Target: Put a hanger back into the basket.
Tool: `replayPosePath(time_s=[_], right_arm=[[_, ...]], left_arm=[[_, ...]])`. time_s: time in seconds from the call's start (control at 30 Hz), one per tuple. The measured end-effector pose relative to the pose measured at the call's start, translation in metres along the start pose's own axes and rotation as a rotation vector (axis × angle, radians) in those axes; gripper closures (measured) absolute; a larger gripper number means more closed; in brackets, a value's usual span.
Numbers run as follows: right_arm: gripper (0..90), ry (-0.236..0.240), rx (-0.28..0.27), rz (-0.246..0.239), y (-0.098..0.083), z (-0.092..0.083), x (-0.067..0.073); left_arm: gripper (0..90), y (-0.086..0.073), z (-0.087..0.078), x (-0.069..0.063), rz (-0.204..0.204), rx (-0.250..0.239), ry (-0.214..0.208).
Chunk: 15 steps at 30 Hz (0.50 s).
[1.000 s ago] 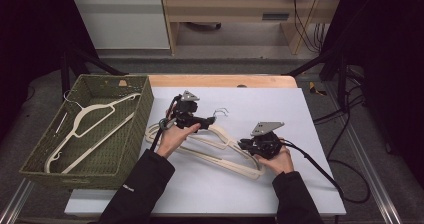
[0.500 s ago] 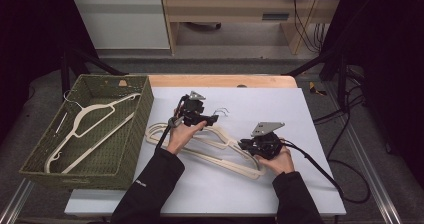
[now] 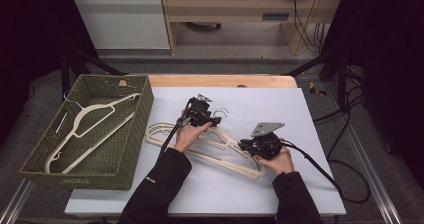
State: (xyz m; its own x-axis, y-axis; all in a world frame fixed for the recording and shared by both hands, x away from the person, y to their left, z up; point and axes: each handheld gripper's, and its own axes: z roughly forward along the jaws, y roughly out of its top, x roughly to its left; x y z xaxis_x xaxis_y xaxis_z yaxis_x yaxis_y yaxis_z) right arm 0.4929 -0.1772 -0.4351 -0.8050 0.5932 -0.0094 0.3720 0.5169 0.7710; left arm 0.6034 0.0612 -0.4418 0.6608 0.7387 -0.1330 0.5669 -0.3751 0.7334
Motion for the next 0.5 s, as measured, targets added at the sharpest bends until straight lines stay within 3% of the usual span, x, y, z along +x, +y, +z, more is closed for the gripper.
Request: replayPosePath(time_s=[0.23,0.27,0.3,0.5], right_arm=[[79.7,0.004,0.004,-0.012,0.0001,-0.0023,0.0000],[79.7,0.002,0.002,-0.006,0.0003,-0.0025,0.0005],[79.6,0.001,0.005,-0.004,0.0003,-0.0035,0.0008],[79.6,0.003,0.006,-0.011,0.0001,-0.0033,0.0009]], left_arm=[[62.5,0.0017,0.0072,-0.0053,0.006,0.031,0.005],[62.5,0.0017,0.0077,-0.0050,0.003,0.040,0.008],[68.6,0.0008,0.0090,-0.0043,-0.007,0.045,0.016],[80.4,0.0007,0.0081,-0.0012,-0.038,0.076,-0.007]])
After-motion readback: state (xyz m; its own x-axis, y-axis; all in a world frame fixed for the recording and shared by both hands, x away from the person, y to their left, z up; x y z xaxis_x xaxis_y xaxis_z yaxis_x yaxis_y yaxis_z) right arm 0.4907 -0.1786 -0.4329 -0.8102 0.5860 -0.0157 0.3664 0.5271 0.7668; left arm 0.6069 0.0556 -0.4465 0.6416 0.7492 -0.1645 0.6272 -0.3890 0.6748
